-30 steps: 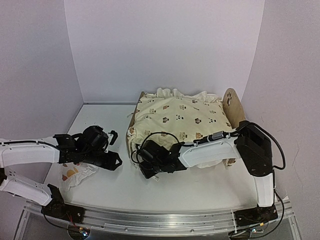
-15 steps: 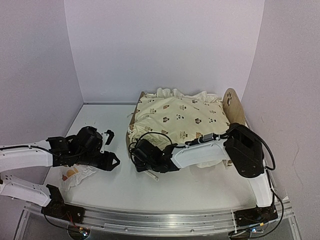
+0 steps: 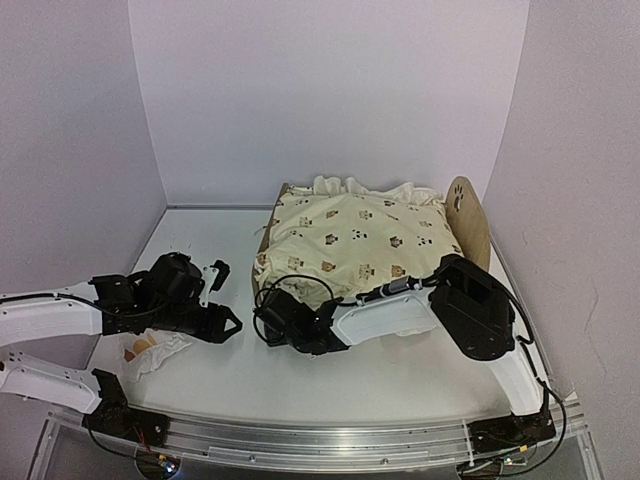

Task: Set up the pet bed

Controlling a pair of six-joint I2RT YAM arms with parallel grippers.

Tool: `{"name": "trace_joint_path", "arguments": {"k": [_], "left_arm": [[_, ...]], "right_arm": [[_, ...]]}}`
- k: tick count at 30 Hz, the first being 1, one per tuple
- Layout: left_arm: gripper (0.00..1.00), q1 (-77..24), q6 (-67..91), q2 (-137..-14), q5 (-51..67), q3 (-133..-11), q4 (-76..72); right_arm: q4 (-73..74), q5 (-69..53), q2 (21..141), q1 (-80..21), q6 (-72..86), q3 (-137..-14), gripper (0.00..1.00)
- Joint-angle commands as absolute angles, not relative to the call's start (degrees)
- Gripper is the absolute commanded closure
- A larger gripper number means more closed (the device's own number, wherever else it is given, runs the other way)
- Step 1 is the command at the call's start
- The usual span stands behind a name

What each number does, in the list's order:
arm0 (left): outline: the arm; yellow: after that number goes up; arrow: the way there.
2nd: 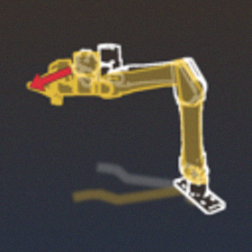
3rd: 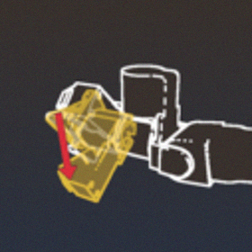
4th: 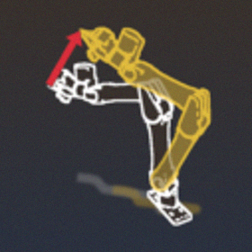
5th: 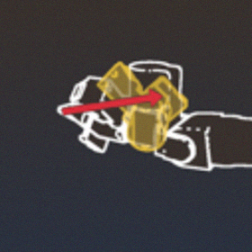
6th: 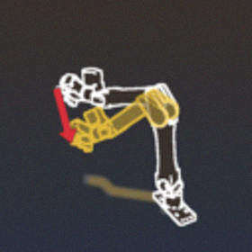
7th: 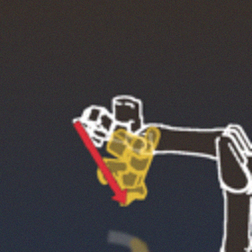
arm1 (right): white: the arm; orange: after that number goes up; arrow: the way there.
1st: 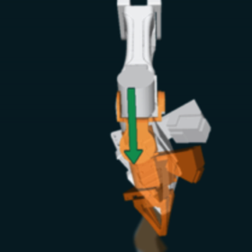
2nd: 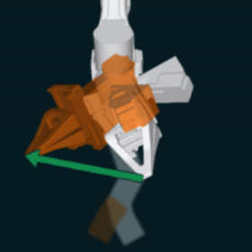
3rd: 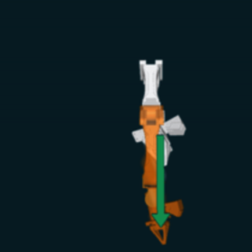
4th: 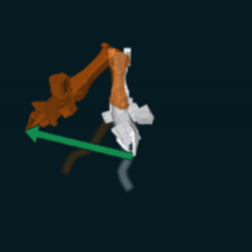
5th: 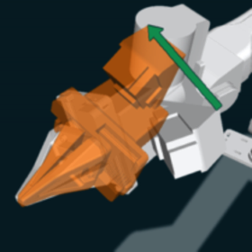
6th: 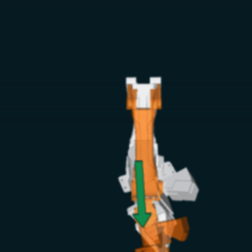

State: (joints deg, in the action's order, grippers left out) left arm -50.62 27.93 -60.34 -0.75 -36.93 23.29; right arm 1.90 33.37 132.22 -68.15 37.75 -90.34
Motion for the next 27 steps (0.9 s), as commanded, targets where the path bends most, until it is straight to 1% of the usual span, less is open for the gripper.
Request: {"name": "trace_joint_path", "arguments": {"k": [1,5,8,10,12,13,15,16,19,23,24,25,27], "left_arm": [[0.54,-51.0,27.3,-58.6,1.8,-36.5,21.2],[0.54,-51.2,27.5,-58.3,1.7,-36.4,21.3],[0.54,-51.3,27.7,-58.2,1.5,-36.3,21.3],[0.54,-51.2,27.7,-58.4,1.3,-36.2,21.4],[0.54,-51.3,27.8,-58.5,1.3,-36.2,21.3],[0.54,-51.3,27.8,-58.6,1.2,-36.2,21.4],[0.54,-51.2,27.9,-58.6,1.1,-36.3,21.5],[0.54,-51.3,28.0,-58.5,1.1,-36.4,21.6],[0.54,-51.3,28.3,-58.4,0.8,-36.3,21.7],[0.54,-51.3,28.9,-58.9,0.6,-35.8,20.9],[0.54,-51.3,29.1,-59.1,0.6,-35.7,20.7],[0.54,-51.3,29.3,-59.2,0.6,-35.6,20.5],[0.54,-51.3,29.6,-59.3,0.6,-35.5,20.5]], "right_arm": [[2.0,35.5,135.0,-68.7,40.3,-91.0,0.71],[2.0,34.9,136.2,-69.4,40.8,-91.0,0.74],[2.0,34.6,136.4,-70.4,39.4,-91.6,0.74],[2.0,34.8,136.3,-71.0,38.2,-92.0,0.76],[2.0,34.8,136.8,-71.5,37.1,-92.7,0.81],[2.0,34.7,137.0,-71.6,36.7,-92.9,0.86],[2.0,34.5,136.8,-71.7,36.1,-92.7,0.98],[2.1,34.3,136.3,-71.7,35.9,-92.2,1.00],[2.5,30.1,133.6,-71.8,35.4,-90.9,1.00],[7.8,12.1,132.6,-71.9,32.3,-97.2,0.99],[8.8,9.4,132.0,-71.9,32.0,-98.4,0.97],[9.9,8.1,131.1,-71.9,31.8,-98.8,0.92],[12.3,9.1,128.4,-71.9,31.3,-98.0,0.78]]}}
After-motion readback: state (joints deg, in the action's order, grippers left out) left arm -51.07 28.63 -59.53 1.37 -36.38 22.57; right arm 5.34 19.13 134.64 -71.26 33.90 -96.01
